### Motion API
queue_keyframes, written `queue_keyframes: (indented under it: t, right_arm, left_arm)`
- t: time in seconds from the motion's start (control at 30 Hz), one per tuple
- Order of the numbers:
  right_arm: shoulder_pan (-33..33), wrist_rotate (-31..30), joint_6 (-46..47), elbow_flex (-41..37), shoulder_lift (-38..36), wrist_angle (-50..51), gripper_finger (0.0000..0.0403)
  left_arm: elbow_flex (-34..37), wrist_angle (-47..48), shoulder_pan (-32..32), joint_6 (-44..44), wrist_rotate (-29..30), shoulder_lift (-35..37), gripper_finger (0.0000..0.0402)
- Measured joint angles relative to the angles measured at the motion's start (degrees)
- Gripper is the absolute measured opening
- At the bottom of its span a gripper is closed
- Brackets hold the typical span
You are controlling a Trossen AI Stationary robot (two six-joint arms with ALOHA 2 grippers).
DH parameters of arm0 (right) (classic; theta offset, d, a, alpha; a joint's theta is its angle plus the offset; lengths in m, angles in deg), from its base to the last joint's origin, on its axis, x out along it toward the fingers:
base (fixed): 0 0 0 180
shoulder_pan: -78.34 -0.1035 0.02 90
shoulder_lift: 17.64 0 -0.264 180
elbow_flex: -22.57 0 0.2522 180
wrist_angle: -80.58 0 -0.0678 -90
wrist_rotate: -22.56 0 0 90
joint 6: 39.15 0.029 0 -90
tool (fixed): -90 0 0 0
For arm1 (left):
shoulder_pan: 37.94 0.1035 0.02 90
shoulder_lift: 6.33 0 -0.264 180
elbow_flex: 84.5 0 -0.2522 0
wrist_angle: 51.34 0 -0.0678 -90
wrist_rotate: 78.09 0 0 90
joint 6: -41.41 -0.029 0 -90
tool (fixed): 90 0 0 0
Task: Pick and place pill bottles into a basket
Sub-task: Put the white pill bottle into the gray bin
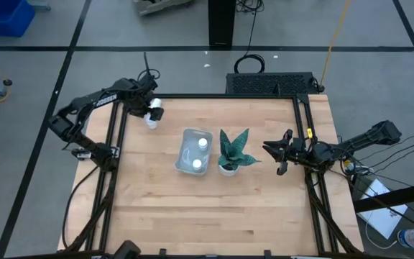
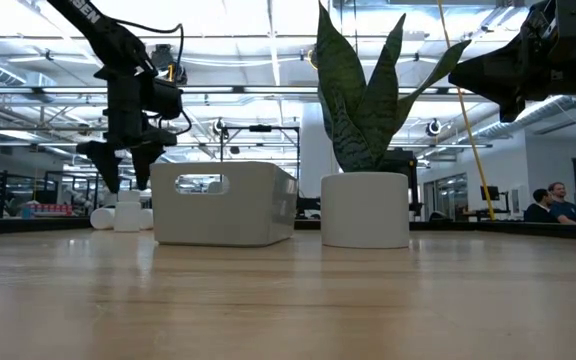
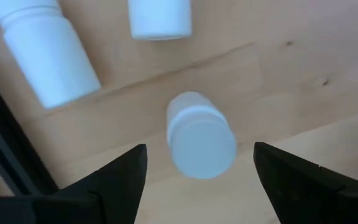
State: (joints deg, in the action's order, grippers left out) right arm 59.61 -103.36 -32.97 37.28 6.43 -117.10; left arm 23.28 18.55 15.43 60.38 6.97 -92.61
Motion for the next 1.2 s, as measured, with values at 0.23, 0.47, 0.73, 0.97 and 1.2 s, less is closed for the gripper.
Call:
queue_keyframes:
  t: [0.23,0.47,0.73,0.97,1.2]
  right_arm:
    - [0.0,0.0,0.0,0.0,0.0,0.0,0.0071]
    - [0.0,0.0,0.0,0.0,0.0,0.0,0.0071]
    - [0.0,0.0,0.0,0.0,0.0,0.0,0.0071]
    - [0.0,0.0,0.0,0.0,0.0,0.0,0.0071]
    - [0.0,0.0,0.0,0.0,0.0,0.0,0.0071]
  left_arm:
    - [0.0,-0.6,0.3,-1.0,0.4,-0.6,0.0296]
    - [0.0,-0.3,0.1,-2.2,0.5,-3.4,0.0296]
    - [0.0,-2.1,0.1,-2.4,-0.6,-3.9,0.0266]
    - [0.0,-1.6,0.1,-1.9,-1.6,-3.9,0.0188]
    - [0.0,0.0,0.1,-2.0,-1.2,-3.8,0.0173]
